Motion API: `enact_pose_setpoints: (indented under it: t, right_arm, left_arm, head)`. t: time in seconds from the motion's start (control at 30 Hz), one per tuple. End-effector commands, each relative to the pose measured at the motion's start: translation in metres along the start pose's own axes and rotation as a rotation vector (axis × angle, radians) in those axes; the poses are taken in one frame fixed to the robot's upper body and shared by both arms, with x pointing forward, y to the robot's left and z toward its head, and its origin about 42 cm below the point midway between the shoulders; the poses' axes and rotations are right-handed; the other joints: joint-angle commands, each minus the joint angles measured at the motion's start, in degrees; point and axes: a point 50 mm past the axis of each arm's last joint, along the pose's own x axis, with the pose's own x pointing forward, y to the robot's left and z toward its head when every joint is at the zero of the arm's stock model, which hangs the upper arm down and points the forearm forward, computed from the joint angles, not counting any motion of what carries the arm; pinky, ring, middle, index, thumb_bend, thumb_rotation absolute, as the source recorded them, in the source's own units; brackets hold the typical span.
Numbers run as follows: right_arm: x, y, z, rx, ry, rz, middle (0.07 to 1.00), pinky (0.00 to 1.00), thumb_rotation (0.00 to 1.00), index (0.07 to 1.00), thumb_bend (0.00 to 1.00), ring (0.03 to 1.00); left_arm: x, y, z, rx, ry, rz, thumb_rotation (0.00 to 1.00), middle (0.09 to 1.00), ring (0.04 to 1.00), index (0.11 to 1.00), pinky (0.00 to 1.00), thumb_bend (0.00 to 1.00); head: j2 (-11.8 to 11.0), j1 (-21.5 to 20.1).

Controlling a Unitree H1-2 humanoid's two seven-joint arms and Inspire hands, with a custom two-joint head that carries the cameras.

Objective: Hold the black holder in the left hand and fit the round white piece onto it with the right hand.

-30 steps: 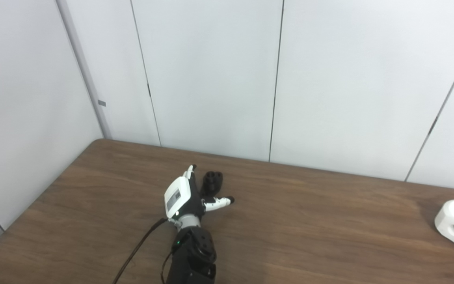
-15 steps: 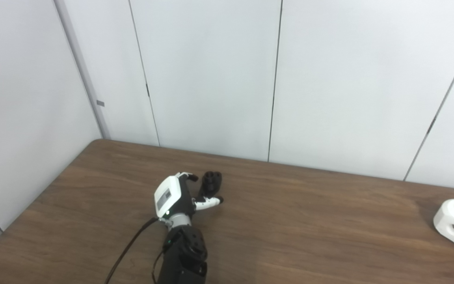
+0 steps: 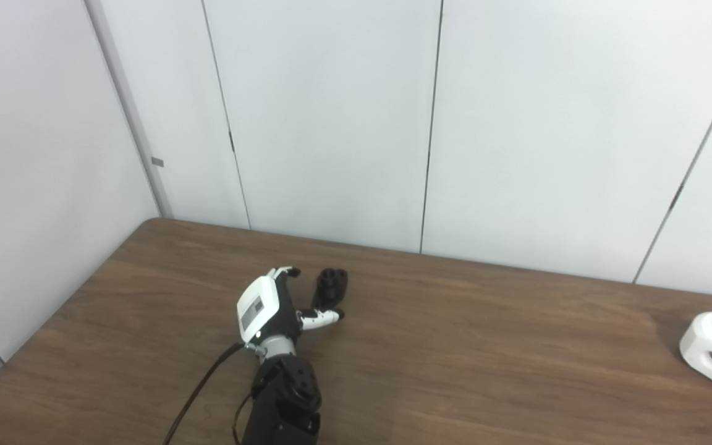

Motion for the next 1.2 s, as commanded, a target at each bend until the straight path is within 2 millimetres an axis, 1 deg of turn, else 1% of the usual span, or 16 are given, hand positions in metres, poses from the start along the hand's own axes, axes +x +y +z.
enact_pose_setpoints:
  t: [0.0, 0.13, 0.2, 0.23, 0.27, 0.3, 0.33, 0.37, 0.4, 0.43, 0.5, 0.57, 0.63, 0.7, 1.03, 1.17]
  right_arm:
    - [-0.005, 0.001, 0.011, 0.008, -0.048, -0.028, 0.776, 0.63, 0.63, 0.761, 0.32, 0.766]
    - [-0.006, 0.002, 0.012, 0.011, -0.042, -0.031, 0.773, 0.64, 0.64, 0.756, 0.34, 0.761]
    - [-0.007, 0.001, 0.011, 0.01, -0.047, -0.03, 0.771, 0.63, 0.64, 0.756, 0.34, 0.76]
    - [-0.008, 0.001, 0.011, 0.01, -0.048, -0.03, 0.768, 0.63, 0.63, 0.755, 0.33, 0.76]
    - [-0.008, 0.001, 0.011, 0.008, -0.05, -0.031, 0.766, 0.63, 0.63, 0.754, 0.34, 0.759]
    - [-0.009, 0.001, 0.011, 0.006, -0.05, -0.032, 0.765, 0.63, 0.63, 0.755, 0.34, 0.758]
    - [-0.009, 0.001, 0.012, 0.004, -0.05, -0.033, 0.764, 0.63, 0.63, 0.754, 0.34, 0.757]
    - [-0.009, 0.001, 0.012, 0.003, -0.05, -0.034, 0.763, 0.62, 0.62, 0.753, 0.33, 0.755]
    - [-0.009, 0.001, 0.012, 0.006, -0.049, -0.034, 0.761, 0.62, 0.59, 0.751, 0.3, 0.754]
    - [-0.009, 0.001, 0.012, 0.008, -0.049, -0.035, 0.762, 0.62, 0.57, 0.751, 0.29, 0.756]
    - [-0.009, 0.002, 0.012, 0.014, -0.049, -0.035, 0.762, 0.62, 0.56, 0.75, 0.29, 0.757]
    - [-0.008, 0.002, 0.012, 0.015, -0.051, -0.035, 0.764, 0.64, 0.58, 0.751, 0.32, 0.759]
    - [-0.008, 0.002, 0.012, 0.014, -0.053, -0.035, 0.765, 0.64, 0.6, 0.755, 0.33, 0.76]
    - [-0.007, 0.002, 0.012, 0.023, -0.055, -0.035, 0.764, 0.66, 0.59, 0.755, 0.33, 0.763]
    - [-0.006, 0.004, 0.012, 0.029, -0.06, -0.039, 0.761, 0.67, 0.57, 0.755, 0.31, 0.769]
    - [-0.005, 0.004, 0.012, 0.031, -0.066, -0.039, 0.764, 0.67, 0.56, 0.756, 0.31, 0.776]
  left_arm:
    - [-0.009, -0.018, -0.023, 0.011, 0.094, -0.089, 0.17, 0.962, 0.959, 0.851, 0.75, 0.98]
    - [-0.01, -0.019, -0.024, 0.021, 0.099, -0.093, 0.18, 0.964, 0.955, 0.874, 0.76, 0.97]
    - [-0.01, -0.02, -0.026, 0.028, 0.103, -0.09, 0.19, 0.955, 0.94, 0.859, 0.74, 0.98]
    - [-0.009, -0.021, -0.027, 0.031, 0.106, -0.085, 0.17, 0.957, 0.94, 0.83, 0.75, 0.97]
    - [-0.008, -0.022, -0.028, 0.046, 0.104, -0.066, 0.14, 0.953, 0.938, 0.759, 0.76, 0.95]
    - [-0.007, -0.023, -0.029, 0.066, 0.097, -0.037, 0.07, 0.925, 0.922, 0.64, 0.73, 0.92]
    - [-0.006, -0.025, -0.03, 0.08, 0.088, -0.008, 0.06, 0.896, 0.913, 0.565, 0.7, 0.73]
    - [-0.005, -0.026, -0.031, 0.088, 0.072, 0.022, 0.05, 0.864, 0.905, 0.525, 0.69, 0.63]
    - [-0.004, -0.028, -0.032, 0.081, 0.07, 0.037, 0.05, 0.813, 0.892, 0.498, 0.71, 0.56]
    - [-0.003, -0.029, -0.034, 0.073, 0.069, 0.045, 0.04, 0.807, 0.894, 0.489, 0.74, 0.54]
    - [0.0, -0.031, -0.034, 0.071, 0.063, 0.051, 0.04, 0.801, 0.875, 0.482, 0.72, 0.52]
    - [0.002, -0.031, -0.033, 0.063, 0.061, 0.052, 0.04, 0.789, 0.829, 0.481, 0.69, 0.52]
    - [0.003, -0.03, -0.032, 0.072, 0.05, 0.055, 0.04, 0.792, 0.824, 0.48, 0.67, 0.52]
    - [0.004, -0.03, -0.032, 0.064, 0.045, 0.06, 0.04, 0.763, 0.812, 0.478, 0.67, 0.52]
    - [0.004, -0.025, -0.032, 0.007, 0.036, 0.045, 0.04, 0.812, 0.839, 0.475, 0.68, 0.52]
    - [0.006, -0.023, -0.031, 0.011, 0.023, 0.046, 0.04, 0.791, 0.817, 0.475, 0.65, 0.52]
  head:
    - [0.04, 0.07]
    - [-0.04, -0.32]
    - [-0.08, -0.53]
    - [-0.09, -0.65]
    - [-0.09, -0.74]
    - [-0.09, -0.74]
    - [-0.13, -0.8]
    - [-0.13, -0.86]
    - [-0.06, -0.92]
    - [-0.06, -0.92]
    - [-0.08, -0.88]
    - [-0.16, -0.85]
    - [-0.25, -0.88]
    - [-0.29, -0.94]
    - [-0.49, -1.17]
    - [-0.47, -1.19]
